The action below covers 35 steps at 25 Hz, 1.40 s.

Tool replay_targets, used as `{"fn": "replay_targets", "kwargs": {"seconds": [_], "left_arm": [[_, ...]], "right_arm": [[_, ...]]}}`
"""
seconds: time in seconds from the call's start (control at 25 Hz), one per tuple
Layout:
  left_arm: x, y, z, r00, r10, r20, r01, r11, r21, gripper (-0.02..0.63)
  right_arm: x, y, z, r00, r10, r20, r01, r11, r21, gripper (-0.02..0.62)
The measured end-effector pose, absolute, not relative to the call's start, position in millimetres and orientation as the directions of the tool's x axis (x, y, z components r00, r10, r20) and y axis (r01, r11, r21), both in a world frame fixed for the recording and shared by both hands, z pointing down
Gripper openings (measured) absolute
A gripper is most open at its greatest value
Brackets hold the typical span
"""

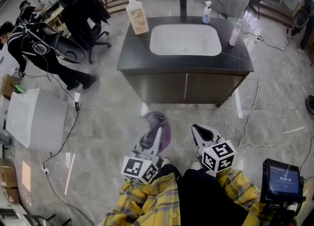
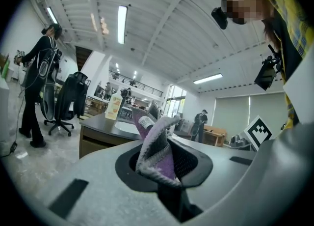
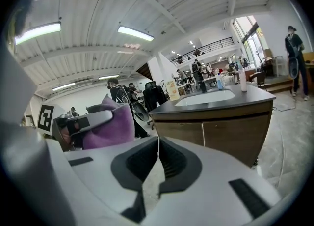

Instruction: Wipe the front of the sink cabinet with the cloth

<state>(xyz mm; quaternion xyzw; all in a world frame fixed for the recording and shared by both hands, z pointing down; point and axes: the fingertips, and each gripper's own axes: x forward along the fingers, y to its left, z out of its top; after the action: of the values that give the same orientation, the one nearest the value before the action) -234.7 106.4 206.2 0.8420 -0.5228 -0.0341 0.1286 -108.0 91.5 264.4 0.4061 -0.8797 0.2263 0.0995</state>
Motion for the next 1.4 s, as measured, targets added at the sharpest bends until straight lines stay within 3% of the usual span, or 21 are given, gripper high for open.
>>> {"fn": "replay_targets", "kwargs": {"seconds": [0.76, 1.4], "left_arm": [[-342.8, 96.8, 237.5, 0.557, -0.823, 0.111, -0.812, -0.511, 0.283, 0.049], [-375.1, 66.3, 269.8, 0.496, -0.860, 0.120, -0.843, -0.445, 0.303, 0.049]], "right_arm": [[-205.6, 106.7, 283.8, -0.543, -0.728, 0.418, -0.840, 0.465, -0.280, 0.006], [-222.3, 77.6, 300.7, -0.541, -0.720, 0.436, -0.840, 0.485, -0.242, 0.006]]}}
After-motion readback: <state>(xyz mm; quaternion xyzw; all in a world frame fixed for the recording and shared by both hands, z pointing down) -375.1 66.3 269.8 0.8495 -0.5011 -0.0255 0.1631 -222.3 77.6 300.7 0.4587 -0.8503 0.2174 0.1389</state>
